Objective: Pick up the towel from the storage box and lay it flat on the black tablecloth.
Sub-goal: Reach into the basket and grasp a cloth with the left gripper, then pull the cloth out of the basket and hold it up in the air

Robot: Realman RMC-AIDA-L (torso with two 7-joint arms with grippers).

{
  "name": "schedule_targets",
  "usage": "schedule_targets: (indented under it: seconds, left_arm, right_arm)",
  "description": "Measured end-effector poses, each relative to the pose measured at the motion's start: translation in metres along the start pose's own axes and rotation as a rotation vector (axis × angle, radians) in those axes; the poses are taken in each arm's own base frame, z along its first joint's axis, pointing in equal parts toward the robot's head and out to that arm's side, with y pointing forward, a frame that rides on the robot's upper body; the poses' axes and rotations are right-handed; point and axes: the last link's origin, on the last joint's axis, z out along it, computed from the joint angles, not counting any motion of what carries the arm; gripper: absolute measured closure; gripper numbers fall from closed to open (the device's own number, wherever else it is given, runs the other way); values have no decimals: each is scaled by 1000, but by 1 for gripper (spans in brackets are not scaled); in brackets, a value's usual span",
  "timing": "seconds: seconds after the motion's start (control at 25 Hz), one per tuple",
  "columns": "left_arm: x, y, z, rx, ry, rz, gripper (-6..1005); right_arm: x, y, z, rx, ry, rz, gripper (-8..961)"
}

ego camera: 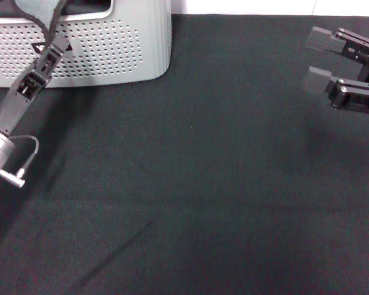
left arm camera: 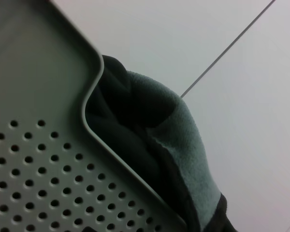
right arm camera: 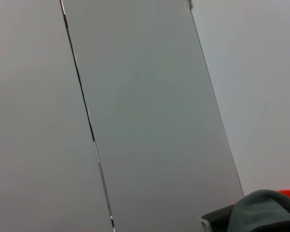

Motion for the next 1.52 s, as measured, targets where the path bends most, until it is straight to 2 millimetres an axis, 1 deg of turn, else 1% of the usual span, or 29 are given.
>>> schedule_targets:
  seconds: [0.04, 0.24, 0.68, 0.88, 1.08, 1.2, 1.44, 1.52]
  left_arm:
    - [0, 0, 1, 1, 0, -6, 277]
    - [1, 1, 2, -5, 1, -24, 468]
    - [1, -1, 2, 7, 6, -79, 936]
    - [2, 1, 1, -8, 7, -95, 980]
    - [7, 18, 2, -143, -20, -79, 989]
    - [15, 27, -1, -214, 0, -96, 989]
    - [44, 58, -6, -468, 84, -169, 989]
    - [56, 68, -11, -559, 140, -194, 988]
  right_arm:
    - [0, 0, 0, 0, 0, 0, 82]
    - [0, 0, 0, -2, 0, 2, 82]
    - [1, 1, 1, -5, 0, 9, 83]
    - [1, 1, 1, -4, 0, 11, 83]
    - [1, 1, 0, -2, -1, 11, 83]
    - [1, 0, -1, -1, 1, 10, 83]
    - [3, -4, 0, 25, 6, 16, 84]
    - [4, -4, 0, 24, 5, 22, 84]
